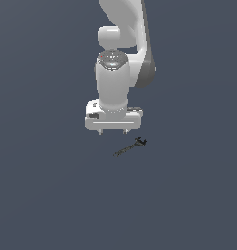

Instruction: Pick up the object and move it to a goal position.

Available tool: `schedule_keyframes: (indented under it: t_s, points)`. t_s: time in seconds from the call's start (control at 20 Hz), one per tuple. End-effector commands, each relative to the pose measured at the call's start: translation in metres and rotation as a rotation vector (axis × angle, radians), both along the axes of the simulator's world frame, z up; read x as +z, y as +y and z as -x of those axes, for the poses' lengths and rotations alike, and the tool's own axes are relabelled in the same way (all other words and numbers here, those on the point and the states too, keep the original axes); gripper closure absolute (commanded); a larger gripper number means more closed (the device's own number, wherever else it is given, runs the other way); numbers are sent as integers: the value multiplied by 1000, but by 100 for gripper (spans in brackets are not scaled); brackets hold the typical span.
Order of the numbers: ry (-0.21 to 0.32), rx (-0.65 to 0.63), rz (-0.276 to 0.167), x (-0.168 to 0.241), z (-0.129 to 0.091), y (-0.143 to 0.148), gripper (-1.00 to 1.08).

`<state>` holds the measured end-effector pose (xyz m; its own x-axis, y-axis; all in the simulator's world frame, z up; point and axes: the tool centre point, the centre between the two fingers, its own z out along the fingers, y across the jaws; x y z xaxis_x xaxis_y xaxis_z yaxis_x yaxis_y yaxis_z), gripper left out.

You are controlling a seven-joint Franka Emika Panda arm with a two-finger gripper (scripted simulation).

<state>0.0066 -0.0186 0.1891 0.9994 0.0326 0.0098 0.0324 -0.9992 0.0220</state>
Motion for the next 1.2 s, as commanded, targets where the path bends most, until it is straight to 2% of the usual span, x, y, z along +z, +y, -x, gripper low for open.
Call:
schedule_keyframes:
  t_s: [0.0,0.6,1.15]
  points:
    - [0,0,0,0,0,0,-92]
    - [11,36,17,-12,3,-9,-92]
    - [9,-58,9,-22,4,0,-92]
